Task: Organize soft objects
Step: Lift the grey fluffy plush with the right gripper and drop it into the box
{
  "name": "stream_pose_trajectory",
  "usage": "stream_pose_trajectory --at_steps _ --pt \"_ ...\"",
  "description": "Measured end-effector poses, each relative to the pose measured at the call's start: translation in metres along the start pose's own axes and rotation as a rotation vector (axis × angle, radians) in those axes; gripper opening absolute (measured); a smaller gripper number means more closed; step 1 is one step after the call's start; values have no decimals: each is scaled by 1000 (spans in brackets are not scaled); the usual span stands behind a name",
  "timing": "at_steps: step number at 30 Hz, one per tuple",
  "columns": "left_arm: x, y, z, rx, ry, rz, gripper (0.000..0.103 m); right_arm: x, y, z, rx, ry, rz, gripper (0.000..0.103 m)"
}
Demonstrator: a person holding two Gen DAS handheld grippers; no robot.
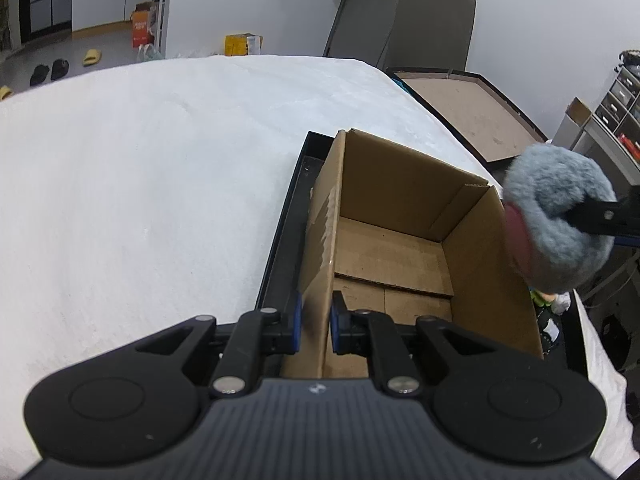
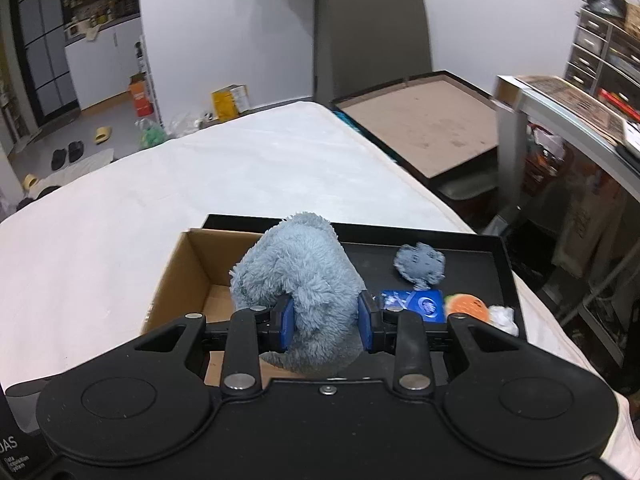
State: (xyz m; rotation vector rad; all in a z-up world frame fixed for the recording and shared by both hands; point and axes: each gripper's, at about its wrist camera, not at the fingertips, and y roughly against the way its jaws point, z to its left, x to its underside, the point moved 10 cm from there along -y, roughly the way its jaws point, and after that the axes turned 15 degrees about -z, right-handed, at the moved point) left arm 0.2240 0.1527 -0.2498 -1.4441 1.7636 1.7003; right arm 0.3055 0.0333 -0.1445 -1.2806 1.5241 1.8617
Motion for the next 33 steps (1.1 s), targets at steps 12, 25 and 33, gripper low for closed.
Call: stream_pose_trajectory --at_steps 12,25,33 --pt "-1 -2 5 18 38 10 13 -14 -16 45 -76 56 -27 32" --pt "-1 -3 6 40 48 9 14 -10 -15 48 -119 42 -31 57" --pt "-1 -3 4 41 29 9 15 7 5 18 -77 34 -20 74"
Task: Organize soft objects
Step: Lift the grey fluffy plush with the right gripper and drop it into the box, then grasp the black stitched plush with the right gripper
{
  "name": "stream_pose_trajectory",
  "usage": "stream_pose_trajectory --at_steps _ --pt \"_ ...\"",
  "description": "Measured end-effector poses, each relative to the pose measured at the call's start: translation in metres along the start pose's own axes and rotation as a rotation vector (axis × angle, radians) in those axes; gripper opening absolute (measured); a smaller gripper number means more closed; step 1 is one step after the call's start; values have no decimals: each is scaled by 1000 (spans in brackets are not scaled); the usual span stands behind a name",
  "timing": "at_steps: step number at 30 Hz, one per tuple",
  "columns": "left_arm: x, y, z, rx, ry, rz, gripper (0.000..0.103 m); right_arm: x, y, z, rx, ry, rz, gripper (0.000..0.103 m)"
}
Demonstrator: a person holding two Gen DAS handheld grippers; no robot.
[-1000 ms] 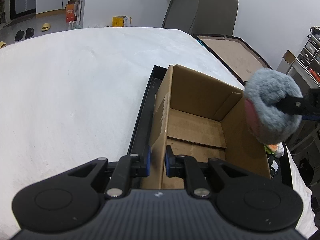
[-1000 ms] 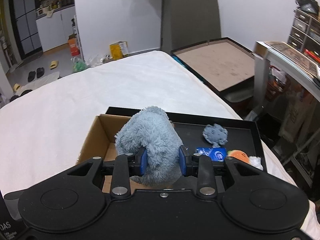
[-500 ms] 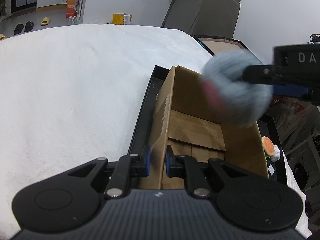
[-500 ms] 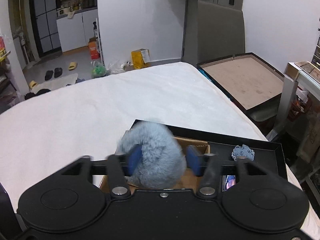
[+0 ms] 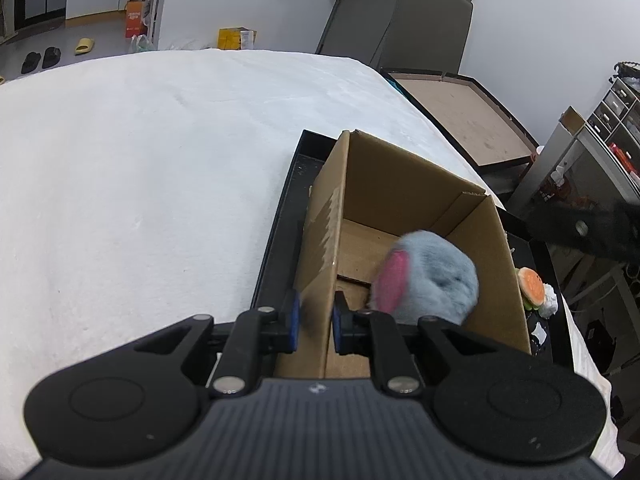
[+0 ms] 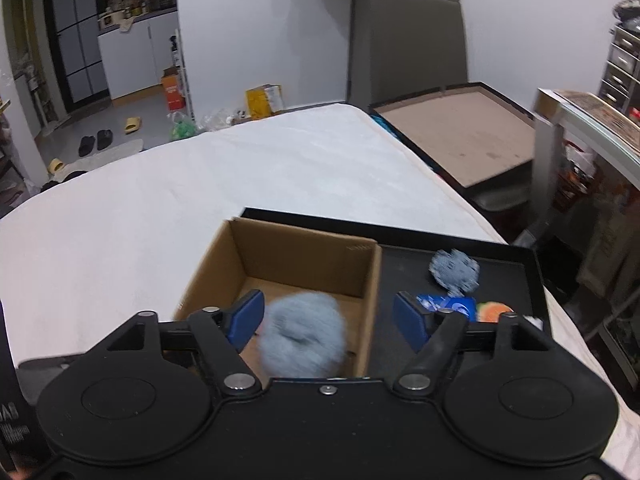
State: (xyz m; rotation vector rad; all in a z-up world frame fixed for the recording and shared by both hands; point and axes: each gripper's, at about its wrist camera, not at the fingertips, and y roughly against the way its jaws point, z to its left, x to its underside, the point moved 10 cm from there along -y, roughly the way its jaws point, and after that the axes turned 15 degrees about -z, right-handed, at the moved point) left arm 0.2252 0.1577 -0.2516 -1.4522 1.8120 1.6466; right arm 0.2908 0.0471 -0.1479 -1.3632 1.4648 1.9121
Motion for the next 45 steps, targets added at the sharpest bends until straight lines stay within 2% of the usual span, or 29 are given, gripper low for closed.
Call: stream_pose_trajectory --at_steps 9,11,14,16,19,28,37,45 --pt "0 3 -4 -10 -22 11 17 19 16 -42 53 -47 9 84" --pt "-1 6 -4 -19 -33 8 20 22 17 -48 54 -56 6 84" --pt "-3 10 -3 -46 -41 -8 35 27 18 -60 58 -75 6 84" --pt "-4 11 -5 -61 -60 -25 51 30 18 -69 66 -90 10 85" --pt "-3 13 -9 -78 -100 -39 63 37 17 -83 82 -111 21 85" --pt "2 11 -18 -121 -172 -47 79 61 8 -137 153 -206 44 88" --pt "5 6 -24 -163 -241 -51 83 92 -12 -162 167 -271 85 87" --pt "1 2 -32 -183 -270 -55 83 107 -33 -181 179 -325 106 79"
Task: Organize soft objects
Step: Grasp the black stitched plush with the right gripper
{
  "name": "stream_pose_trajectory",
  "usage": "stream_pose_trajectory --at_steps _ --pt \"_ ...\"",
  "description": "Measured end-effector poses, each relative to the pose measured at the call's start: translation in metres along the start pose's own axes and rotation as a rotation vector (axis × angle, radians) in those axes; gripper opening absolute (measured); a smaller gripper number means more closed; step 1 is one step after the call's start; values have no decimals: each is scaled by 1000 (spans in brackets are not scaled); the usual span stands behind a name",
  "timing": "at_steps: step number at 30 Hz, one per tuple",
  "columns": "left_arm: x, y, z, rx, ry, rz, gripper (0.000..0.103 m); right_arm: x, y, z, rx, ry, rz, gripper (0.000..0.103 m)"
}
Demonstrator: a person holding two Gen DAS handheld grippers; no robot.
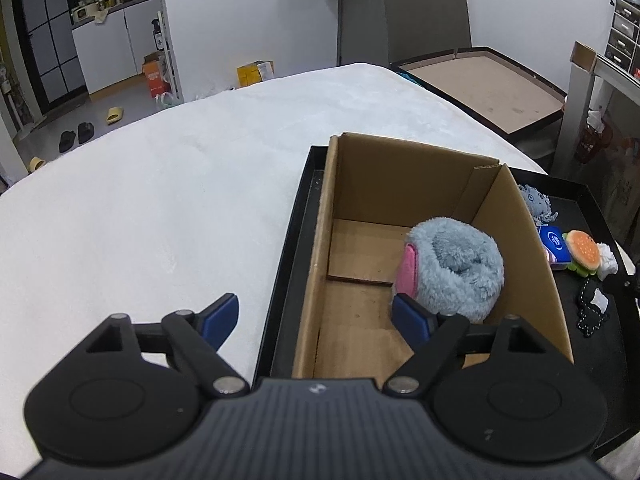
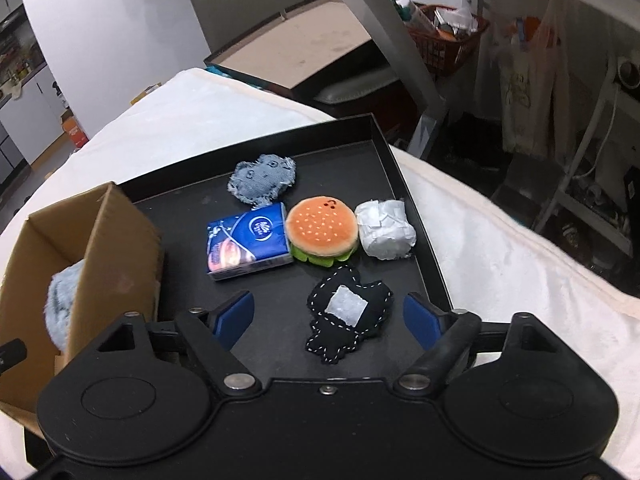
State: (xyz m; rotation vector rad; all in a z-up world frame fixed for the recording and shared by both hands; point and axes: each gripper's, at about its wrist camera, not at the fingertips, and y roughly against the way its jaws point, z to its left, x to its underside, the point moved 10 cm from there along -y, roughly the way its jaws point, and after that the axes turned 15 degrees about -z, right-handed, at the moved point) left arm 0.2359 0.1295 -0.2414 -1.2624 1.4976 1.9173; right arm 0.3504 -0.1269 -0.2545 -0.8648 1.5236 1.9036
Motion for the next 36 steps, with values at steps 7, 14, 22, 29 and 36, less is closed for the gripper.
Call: stream_pose_trajectory --at_steps 7,14,22,29,36 --pt "0 -3 -12 -9 -36 15 83 11 -20 -8 3 7 43 79" --pt "8 -8 -25 -19 -102 45 83 20 -28 -9 -3 28 70 79" --pt "13 -9 -36 0 -125 56 83 30 -39 -9 26 88 103 71" --pt "13 -6 -40 10 -120 49 83 27 -37 -9 48 123 76 39" --pt "12 -5 -37 25 -99 48 83 19 -25 -5 35 118 52 38"
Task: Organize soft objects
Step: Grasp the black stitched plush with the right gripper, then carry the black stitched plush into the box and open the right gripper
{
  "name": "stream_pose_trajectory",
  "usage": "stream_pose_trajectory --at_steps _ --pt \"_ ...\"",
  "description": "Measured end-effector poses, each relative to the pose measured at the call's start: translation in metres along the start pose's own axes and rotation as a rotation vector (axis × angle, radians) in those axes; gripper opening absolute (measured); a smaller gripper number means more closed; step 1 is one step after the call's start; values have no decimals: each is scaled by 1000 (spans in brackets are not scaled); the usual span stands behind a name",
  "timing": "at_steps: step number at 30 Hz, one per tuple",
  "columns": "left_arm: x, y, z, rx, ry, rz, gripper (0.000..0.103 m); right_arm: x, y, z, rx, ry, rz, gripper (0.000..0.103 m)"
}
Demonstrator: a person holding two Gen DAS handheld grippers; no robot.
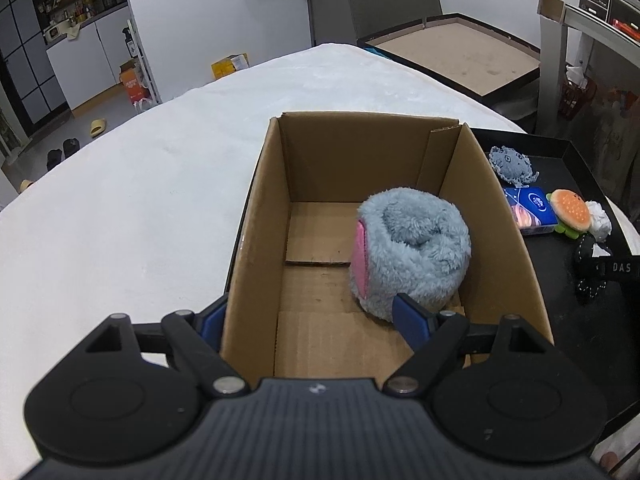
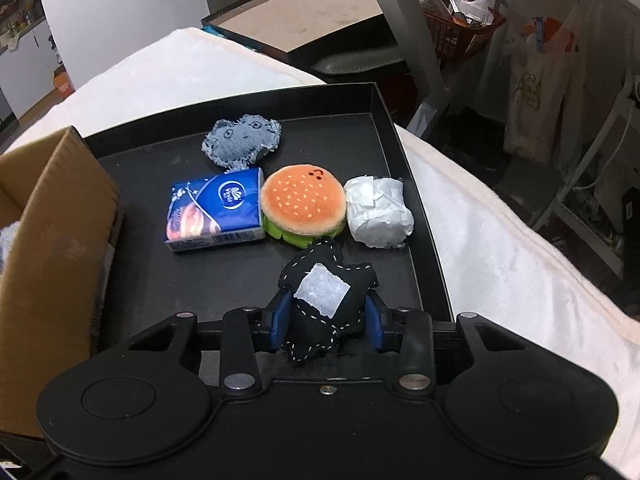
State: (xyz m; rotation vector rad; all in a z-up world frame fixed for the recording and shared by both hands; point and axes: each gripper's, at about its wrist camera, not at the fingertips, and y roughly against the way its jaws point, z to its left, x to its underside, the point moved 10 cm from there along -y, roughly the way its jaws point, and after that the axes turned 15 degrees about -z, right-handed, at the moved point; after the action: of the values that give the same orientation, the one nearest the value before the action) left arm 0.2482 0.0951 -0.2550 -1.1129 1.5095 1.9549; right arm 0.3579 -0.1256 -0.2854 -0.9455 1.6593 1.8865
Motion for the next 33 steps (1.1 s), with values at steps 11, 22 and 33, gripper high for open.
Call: stream_pose_trajectory --at_steps 11,22,33 --pt "-6 6 3 29 32 -31 83 -18 30 5 -10 -24 -51 38" --pt "-5 7 19 33 92 -38 80 -39 57 31 -40 -17 -103 38" --pt "-1 5 30 64 149 -39 58 -63 76 73 -79 45 -159 38"
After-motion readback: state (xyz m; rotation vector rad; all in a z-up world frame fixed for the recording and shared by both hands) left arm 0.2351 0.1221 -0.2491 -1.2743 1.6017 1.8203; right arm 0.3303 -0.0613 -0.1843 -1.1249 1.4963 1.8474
